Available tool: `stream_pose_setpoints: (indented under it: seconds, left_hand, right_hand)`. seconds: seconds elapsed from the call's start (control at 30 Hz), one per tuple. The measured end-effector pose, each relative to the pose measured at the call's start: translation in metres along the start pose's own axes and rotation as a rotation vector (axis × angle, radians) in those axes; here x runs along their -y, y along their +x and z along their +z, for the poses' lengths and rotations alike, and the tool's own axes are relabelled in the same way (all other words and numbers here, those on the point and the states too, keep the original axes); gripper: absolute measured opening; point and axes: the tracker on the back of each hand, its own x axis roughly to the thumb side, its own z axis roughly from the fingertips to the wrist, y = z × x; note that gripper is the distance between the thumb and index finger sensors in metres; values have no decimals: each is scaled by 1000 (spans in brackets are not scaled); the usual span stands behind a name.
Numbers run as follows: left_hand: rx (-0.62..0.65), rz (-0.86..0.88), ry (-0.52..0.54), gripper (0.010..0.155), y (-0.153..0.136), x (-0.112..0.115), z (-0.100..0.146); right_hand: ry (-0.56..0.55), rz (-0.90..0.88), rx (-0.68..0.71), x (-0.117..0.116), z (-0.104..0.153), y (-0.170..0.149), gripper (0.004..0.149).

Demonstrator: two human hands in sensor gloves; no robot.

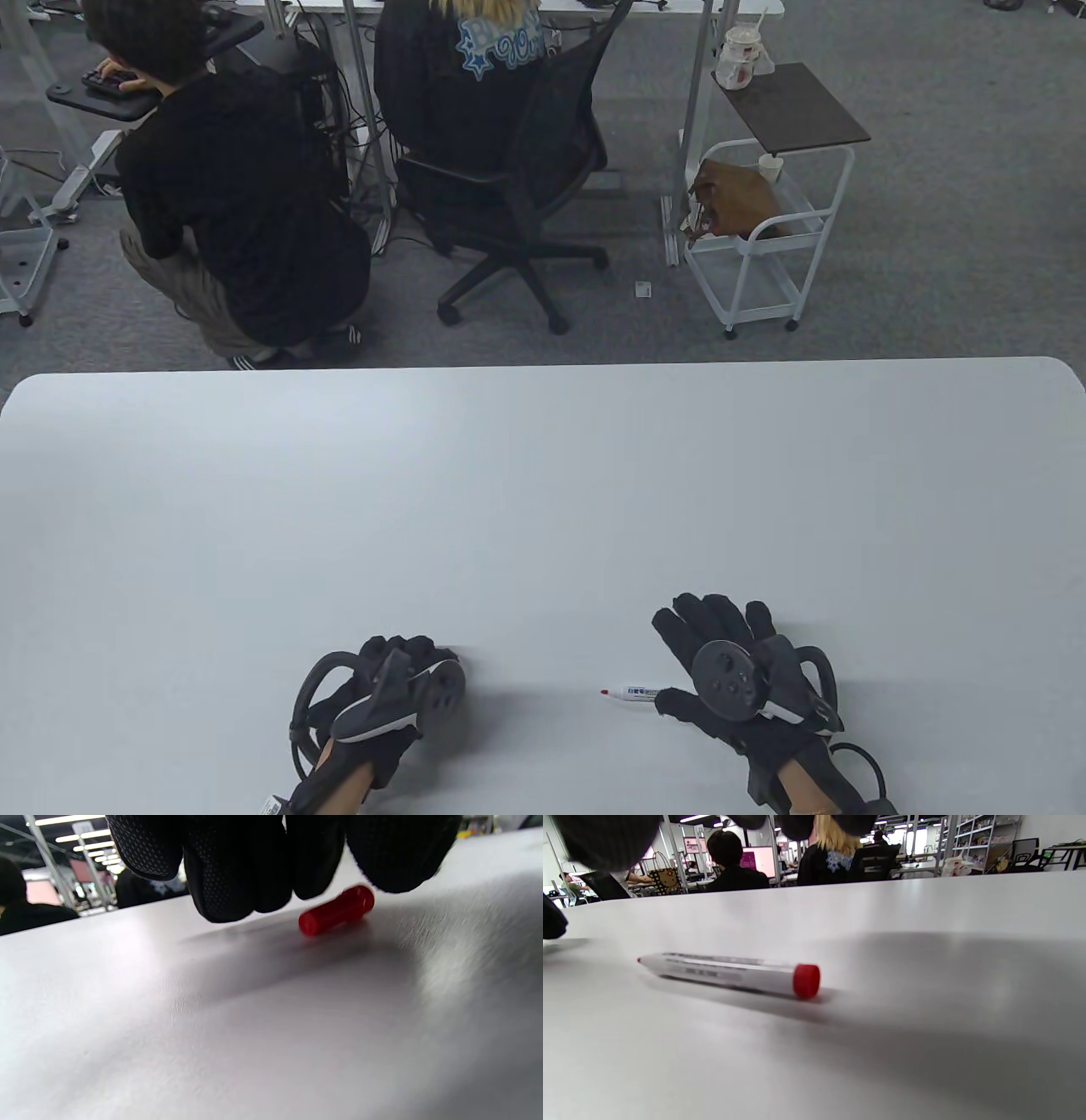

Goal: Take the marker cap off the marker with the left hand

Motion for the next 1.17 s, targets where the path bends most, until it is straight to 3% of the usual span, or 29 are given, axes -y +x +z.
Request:
stream_pose_setpoints:
  seconds: [0.2, 0.37, 0.67, 1.17]
  left_hand:
    - [23, 170, 207, 79, -7, -25, 22]
    - [76, 276, 241, 86, -20, -28, 28]
    - [118, 371, 280, 88, -24, -34, 35]
    - [132, 310, 220, 86, -15, -27, 29]
  right_hand:
    - [-1, -4, -7, 1, 0, -2, 83]
    - [16, 15, -19, 2, 0, -3, 82]
    - [22, 22, -46, 2, 0, -9, 82]
    - [42, 16, -40, -2, -3, -7, 81]
